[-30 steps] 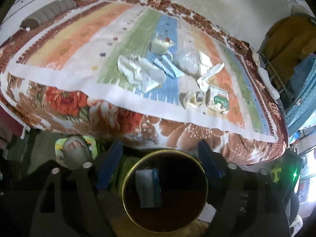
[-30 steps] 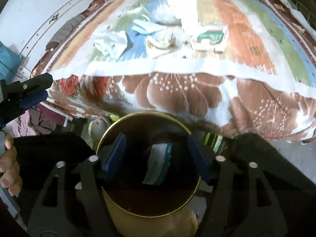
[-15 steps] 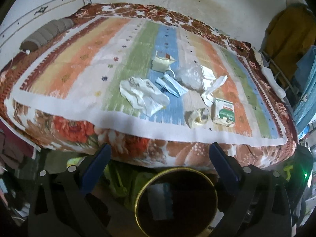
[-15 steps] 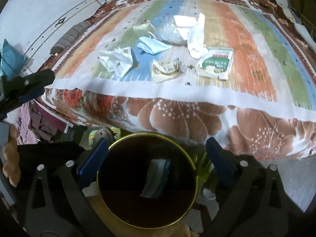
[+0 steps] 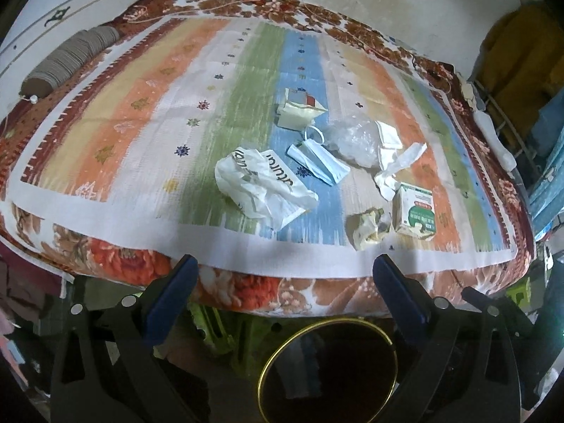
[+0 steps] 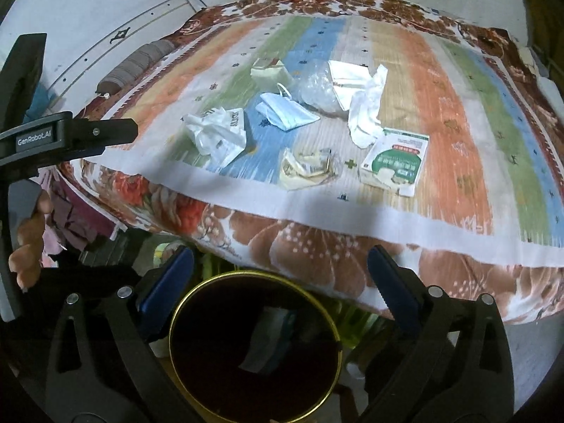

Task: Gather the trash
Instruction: 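Move both open grippers back over the remaining trash on the bed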

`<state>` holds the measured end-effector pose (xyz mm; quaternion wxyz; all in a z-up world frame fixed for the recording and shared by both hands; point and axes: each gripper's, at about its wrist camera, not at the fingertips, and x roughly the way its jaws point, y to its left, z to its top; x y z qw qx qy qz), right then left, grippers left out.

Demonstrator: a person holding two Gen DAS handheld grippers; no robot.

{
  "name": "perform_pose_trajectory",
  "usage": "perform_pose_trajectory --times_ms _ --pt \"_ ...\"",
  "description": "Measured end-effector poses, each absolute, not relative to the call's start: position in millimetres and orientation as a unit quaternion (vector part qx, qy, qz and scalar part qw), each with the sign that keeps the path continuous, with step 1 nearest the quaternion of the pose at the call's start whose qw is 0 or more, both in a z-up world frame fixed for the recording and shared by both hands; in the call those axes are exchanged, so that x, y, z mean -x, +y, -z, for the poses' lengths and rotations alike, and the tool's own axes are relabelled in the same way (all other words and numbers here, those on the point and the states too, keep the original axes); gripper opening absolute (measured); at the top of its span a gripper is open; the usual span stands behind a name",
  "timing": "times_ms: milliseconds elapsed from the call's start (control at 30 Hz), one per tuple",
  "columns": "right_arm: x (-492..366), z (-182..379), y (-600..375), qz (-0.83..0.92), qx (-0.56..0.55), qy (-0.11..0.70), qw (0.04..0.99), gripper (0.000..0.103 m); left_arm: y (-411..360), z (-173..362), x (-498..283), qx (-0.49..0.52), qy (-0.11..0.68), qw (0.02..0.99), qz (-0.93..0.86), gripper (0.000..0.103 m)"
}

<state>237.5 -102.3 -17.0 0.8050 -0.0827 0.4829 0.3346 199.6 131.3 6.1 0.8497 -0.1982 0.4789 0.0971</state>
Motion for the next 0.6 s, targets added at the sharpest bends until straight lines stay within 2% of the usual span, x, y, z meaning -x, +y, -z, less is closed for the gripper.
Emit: perform_pose_trajectory --times_ms 600 --pt "-292.2 31.0 -69.2 -0.324 0.086 0.507 0.794 0.094 182.0 28.5 -248.0 0.269 0.492 0.821 -0.106 0.091"
